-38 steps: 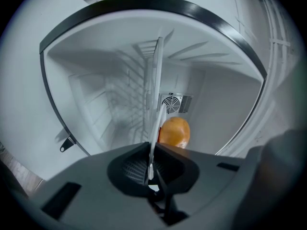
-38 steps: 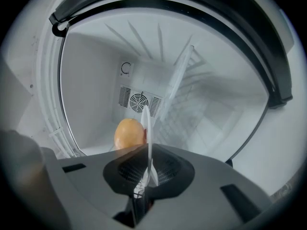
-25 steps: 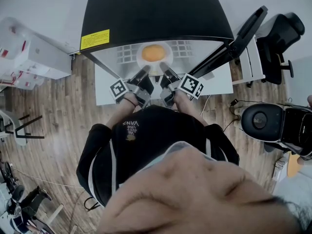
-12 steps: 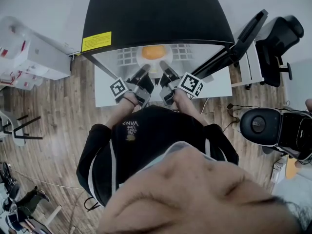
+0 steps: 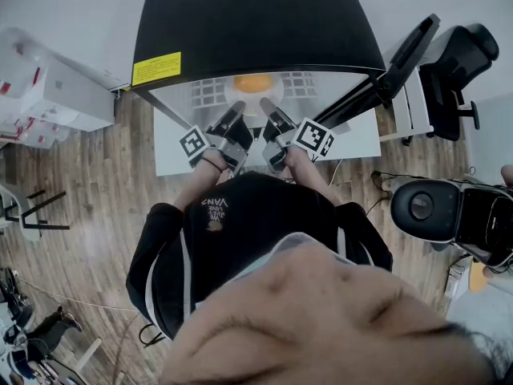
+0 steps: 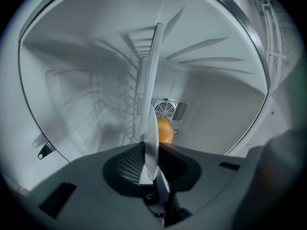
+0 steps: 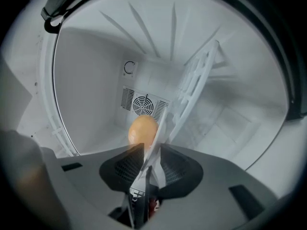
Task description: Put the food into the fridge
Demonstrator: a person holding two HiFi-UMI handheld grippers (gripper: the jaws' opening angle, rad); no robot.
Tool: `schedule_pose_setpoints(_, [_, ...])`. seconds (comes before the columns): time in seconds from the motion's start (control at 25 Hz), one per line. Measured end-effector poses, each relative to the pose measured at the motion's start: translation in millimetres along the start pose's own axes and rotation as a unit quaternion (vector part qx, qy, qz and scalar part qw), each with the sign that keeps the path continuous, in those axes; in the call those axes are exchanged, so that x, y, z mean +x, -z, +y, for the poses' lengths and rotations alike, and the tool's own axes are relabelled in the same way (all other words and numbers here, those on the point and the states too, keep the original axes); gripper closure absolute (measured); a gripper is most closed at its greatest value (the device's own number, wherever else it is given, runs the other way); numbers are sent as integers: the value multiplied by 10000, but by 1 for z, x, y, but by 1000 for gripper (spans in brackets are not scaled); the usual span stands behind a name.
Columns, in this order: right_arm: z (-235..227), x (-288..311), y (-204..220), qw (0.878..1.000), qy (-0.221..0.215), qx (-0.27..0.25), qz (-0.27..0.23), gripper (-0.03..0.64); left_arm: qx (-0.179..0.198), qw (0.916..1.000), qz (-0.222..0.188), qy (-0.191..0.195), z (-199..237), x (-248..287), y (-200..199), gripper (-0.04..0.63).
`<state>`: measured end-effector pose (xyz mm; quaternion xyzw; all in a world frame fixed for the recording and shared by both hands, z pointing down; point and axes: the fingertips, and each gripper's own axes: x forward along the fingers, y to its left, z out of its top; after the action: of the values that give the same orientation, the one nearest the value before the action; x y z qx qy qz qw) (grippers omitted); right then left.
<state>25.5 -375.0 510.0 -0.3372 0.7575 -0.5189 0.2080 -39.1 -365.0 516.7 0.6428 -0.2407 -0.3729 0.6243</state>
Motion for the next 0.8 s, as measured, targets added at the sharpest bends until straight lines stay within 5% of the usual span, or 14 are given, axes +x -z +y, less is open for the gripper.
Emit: schedule_pose_setpoints(0.8, [-1, -10, -3, 9996, 23, -293, -6, 460, 158, 9996, -204, 133, -2, -6, -3, 525])
